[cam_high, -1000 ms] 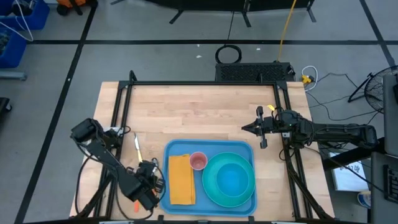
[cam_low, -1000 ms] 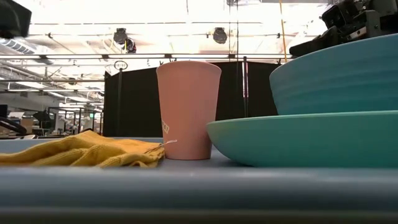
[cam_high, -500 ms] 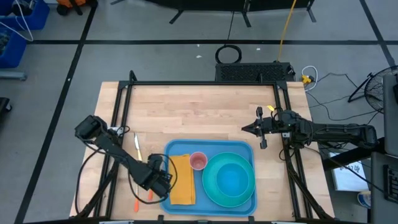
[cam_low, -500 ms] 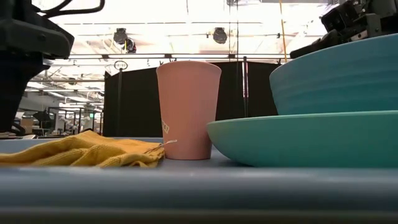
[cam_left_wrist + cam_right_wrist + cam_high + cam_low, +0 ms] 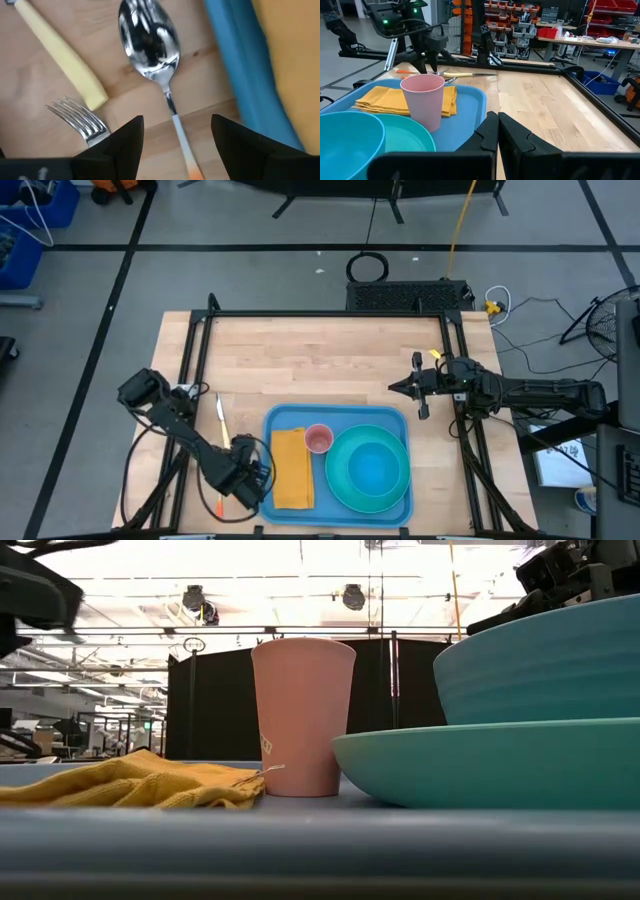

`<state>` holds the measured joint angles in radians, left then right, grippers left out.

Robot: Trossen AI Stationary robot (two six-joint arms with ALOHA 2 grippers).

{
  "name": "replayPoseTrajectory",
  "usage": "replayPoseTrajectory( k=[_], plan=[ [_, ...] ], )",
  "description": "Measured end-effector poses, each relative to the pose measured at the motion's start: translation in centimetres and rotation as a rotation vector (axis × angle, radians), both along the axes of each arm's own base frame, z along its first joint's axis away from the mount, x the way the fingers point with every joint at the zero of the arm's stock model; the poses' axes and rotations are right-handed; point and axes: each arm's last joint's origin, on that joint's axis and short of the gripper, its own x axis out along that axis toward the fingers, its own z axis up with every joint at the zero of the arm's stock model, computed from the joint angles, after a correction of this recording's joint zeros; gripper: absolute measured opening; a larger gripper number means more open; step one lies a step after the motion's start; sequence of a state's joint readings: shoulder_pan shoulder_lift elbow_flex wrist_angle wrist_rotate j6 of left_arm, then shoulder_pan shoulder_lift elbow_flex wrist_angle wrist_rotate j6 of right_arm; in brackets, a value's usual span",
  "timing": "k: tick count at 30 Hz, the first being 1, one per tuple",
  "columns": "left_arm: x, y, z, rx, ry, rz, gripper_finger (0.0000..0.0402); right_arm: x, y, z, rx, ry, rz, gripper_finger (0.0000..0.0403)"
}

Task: Set up tray
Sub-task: Put the orange spoon on the yellow napkin on the blue tray

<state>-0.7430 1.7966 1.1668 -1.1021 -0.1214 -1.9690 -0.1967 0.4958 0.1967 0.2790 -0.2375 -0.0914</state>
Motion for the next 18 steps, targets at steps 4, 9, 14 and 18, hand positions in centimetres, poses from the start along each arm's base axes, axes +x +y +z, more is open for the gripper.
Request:
replayPoseTrajectory(
  k=[4, 9, 14, 18],
  plan=[
    [-0.8, -0.1, -0.7, 0.02, 0.007, 0.022, 0.0236, 0.0, 0.0, 0.0, 0.0, 0.0, 0.0, 0.0],
    [-1.5, 0.5, -2.7, 0.011, -0.003, 0.022, 0.0236, 0.0, 0.0, 0.0, 0.0, 0.0, 0.0, 0.0],
    [-1.7, 1.0, -3.9, -0.023, -0.022, 0.033, 0.0236, 0.0, 0.0, 0.0, -0.001, 0.0, 0.0, 0.0],
    [-1.5, 1.1, -3.9, -0.025, -0.019, 0.035, 0.0231, 0.0, 0.0, 0.0, -0.005, 0.0, 0.0, 0.0]
  ],
)
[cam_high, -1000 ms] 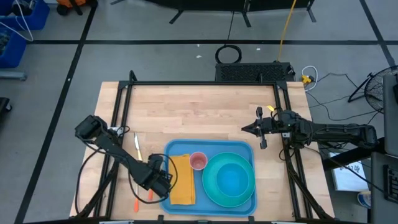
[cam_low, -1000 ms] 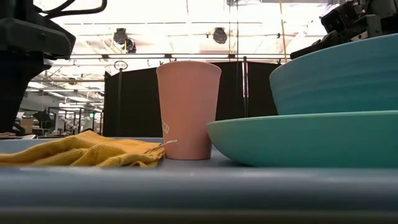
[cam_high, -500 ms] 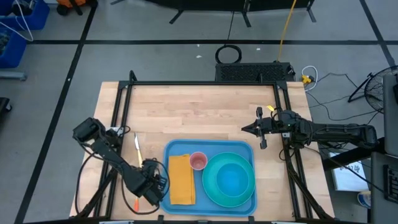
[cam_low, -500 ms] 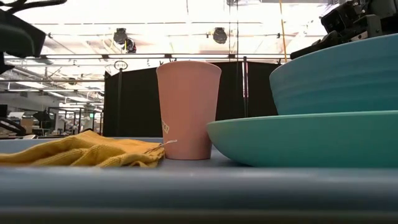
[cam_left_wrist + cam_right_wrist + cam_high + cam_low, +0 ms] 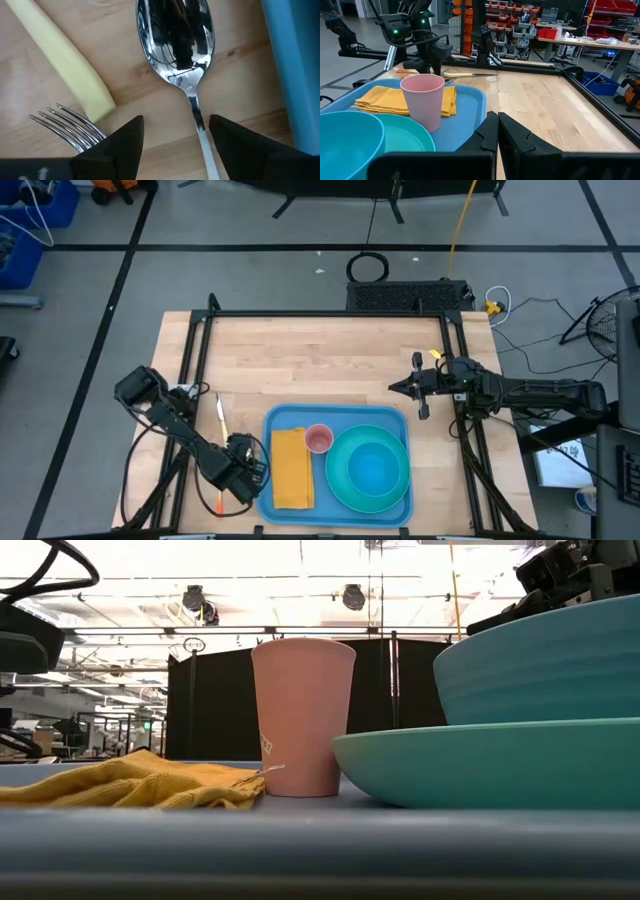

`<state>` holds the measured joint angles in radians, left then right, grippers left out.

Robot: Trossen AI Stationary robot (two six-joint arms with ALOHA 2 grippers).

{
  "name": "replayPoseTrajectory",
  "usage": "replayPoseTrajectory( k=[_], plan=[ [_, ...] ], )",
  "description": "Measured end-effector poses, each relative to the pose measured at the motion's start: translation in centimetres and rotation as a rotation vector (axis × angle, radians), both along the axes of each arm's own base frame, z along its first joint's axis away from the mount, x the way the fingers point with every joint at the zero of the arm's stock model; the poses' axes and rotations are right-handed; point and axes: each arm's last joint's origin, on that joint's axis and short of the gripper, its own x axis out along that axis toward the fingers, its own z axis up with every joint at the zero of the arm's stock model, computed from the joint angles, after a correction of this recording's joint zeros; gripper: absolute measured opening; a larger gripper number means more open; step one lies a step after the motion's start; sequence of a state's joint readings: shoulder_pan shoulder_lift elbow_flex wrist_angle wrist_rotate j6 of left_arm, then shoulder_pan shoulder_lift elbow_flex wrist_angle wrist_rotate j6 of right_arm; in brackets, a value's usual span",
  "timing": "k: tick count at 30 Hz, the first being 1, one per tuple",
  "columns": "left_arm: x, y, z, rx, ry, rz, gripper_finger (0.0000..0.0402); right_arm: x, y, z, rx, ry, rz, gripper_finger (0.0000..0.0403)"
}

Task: Set up tray
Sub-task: Put the orange spoon on the yellow napkin on the blue tray

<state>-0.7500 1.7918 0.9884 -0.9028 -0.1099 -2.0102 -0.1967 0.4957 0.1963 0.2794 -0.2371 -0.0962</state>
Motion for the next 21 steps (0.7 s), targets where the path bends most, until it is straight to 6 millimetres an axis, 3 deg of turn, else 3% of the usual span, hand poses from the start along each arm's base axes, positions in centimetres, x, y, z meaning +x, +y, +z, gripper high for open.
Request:
replayPoseTrajectory(
  k=[16, 21],
  plan=[
    [1.4, 0.7, 0.0, -0.046, -0.012, -0.052, 0.0026, 0.0, 0.0, 0.0, -0.003, 0.0, 0.0, 0.0],
    [1.4, 0.7, 0.0, -0.045, -0.011, -0.046, 0.0016, 0.0, 0.0, 0.0, -0.004, 0.0, 0.0, 0.0]
  ],
)
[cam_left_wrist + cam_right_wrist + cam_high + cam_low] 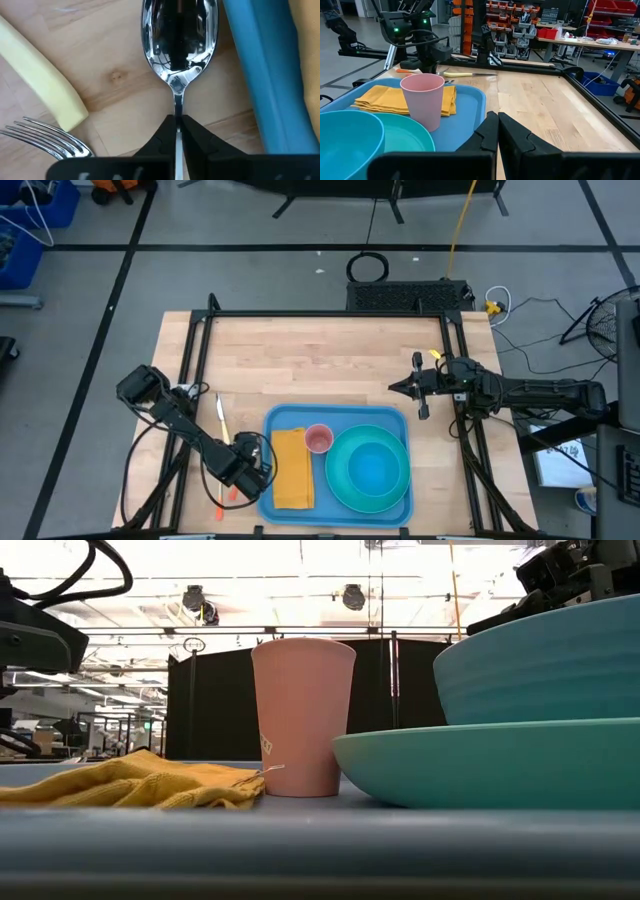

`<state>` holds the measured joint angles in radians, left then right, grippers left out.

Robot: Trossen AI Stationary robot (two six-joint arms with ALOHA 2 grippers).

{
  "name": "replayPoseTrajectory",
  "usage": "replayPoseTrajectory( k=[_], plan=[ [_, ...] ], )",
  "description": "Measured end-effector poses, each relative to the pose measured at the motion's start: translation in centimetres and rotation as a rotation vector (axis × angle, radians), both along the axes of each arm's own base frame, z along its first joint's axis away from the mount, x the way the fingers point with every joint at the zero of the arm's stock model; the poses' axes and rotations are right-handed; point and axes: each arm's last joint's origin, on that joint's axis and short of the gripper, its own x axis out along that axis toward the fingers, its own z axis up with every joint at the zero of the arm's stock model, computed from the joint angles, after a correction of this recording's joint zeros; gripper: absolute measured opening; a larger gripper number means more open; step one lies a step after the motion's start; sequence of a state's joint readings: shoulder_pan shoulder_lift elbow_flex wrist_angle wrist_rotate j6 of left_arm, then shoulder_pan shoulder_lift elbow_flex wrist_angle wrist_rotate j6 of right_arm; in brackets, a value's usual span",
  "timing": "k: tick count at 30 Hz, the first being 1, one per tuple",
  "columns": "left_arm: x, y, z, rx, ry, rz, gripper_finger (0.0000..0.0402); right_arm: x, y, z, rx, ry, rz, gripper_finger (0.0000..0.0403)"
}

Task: Set up tray
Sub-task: Put the orange spoon on the yellow napkin on the blue tray

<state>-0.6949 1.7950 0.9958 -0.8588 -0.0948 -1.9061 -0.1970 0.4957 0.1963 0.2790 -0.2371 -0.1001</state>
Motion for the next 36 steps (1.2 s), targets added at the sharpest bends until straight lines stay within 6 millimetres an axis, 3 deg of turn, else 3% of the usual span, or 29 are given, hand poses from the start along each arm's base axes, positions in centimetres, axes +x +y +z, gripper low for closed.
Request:
replayPoseTrajectory(
  k=[7, 13, 20, 25, 36],
  plan=[
    [0.3, -0.1, 1.6, 0.074, 0.059, 0.006, 0.0009, 0.0, 0.0, 0.0, 0.001, 0.0, 0.0, 0.0],
    [1.0, -0.7, 6.0, 0.138, 0.1, 0.021, 0.0013, 0.0, 0.0, 0.0, 0.002, 0.001, 0.0, 0.0],
    [4.4, -1.3, 9.7, 0.063, -0.14, 0.09, 0.0019, 0.0, 0.0, 0.0, 0.003, 0.002, 0.0, 0.0],
    [6.6, -1.4, 9.5, 0.017, -0.351, 0.101, 0.0008, 0.0, 0.0, -0.1, 0.004, 0.007, 0.0, 0.0],
    [9.5, -1.7, 6.5, -0.057, -0.404, 0.138, 0.001, 0.0, 0.0, -0.3, 0.008, 0.029, 0.0, 0.0]
  ],
)
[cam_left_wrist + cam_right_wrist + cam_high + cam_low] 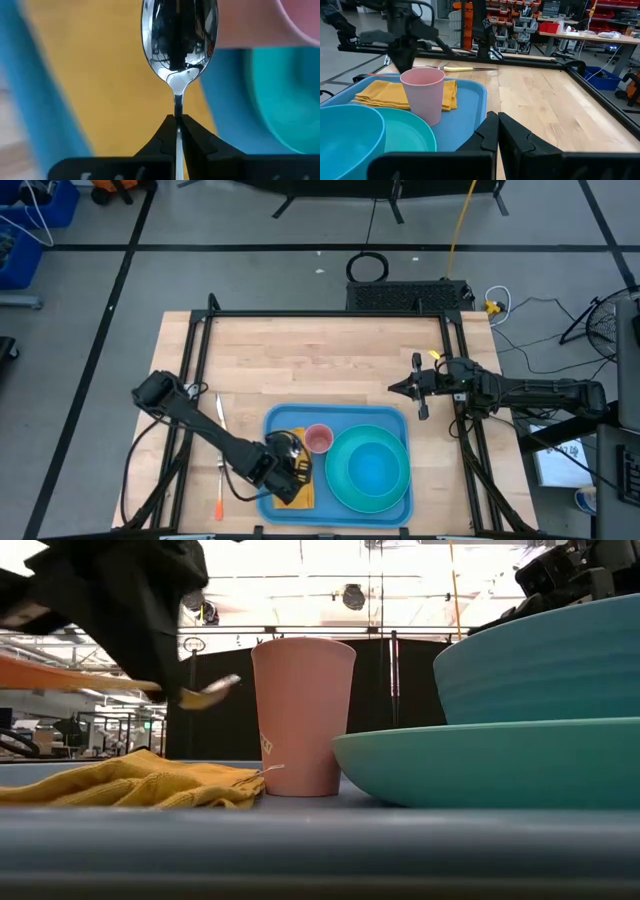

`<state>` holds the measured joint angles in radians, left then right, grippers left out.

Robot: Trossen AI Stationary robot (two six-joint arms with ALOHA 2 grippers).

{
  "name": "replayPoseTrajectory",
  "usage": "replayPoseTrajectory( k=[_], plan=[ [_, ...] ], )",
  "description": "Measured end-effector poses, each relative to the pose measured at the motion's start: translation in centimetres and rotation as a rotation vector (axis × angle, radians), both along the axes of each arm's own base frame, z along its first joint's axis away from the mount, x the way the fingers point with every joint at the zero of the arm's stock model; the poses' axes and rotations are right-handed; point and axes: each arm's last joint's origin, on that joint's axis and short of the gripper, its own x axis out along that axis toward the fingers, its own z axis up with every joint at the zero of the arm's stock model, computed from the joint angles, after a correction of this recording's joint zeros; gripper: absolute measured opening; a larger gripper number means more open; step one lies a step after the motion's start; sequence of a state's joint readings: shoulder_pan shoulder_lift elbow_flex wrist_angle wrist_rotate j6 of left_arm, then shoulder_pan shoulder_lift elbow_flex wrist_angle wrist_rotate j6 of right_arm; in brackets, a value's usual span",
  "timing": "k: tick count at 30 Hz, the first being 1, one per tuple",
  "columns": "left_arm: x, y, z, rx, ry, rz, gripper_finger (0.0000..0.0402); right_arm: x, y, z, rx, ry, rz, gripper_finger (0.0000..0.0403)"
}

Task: Set up tray
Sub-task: Put the orange spoon on the yellow napkin on the blue tray

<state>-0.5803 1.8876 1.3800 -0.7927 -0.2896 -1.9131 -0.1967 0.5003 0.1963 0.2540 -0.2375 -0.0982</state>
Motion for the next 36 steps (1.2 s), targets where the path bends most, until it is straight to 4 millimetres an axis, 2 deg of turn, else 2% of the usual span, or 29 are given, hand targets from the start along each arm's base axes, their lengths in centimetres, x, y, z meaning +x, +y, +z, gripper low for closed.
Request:
replayPoseTrajectory(
  k=[5, 12, 18, 23, 29, 36],
  plan=[
    [1.2, -0.9, -2.0, -0.048, -0.015, -0.007, 0.0008, 0.0, 0.0, -0.1, 0.003, 0.013, 0.0, 0.0],
    [1.5, -0.9, -3.8, -0.053, 0.034, 0.015, 0.0017, 0.1, 0.0, -0.2, 0.007, 0.015, -0.001, 0.0],
    [1.7, -0.7, -3.9, -0.023, 0.017, 0.034, 0.0008, 0.1, 0.0, -0.2, 0.005, 0.015, -0.001, 0.0],
    [1.9, -0.4, -3.9, 0.006, 0.003, 0.037, 0.0024, 0.1, 0.0, -0.2, 0.004, 0.015, 0.0, 0.0],
    [1.8, -0.3, -3.9, 0.032, -0.002, 0.05, 0.0008, 0.1, 0.0, -0.2, 0.01, 0.015, -0.001, 0.0],
    [1.7, -0.2, -4.0, 0.044, 0.012, 0.044, 0.0045, 0.1, 0.0, -0.2, 0.01, 0.015, -0.001, 0.0]
  ],
)
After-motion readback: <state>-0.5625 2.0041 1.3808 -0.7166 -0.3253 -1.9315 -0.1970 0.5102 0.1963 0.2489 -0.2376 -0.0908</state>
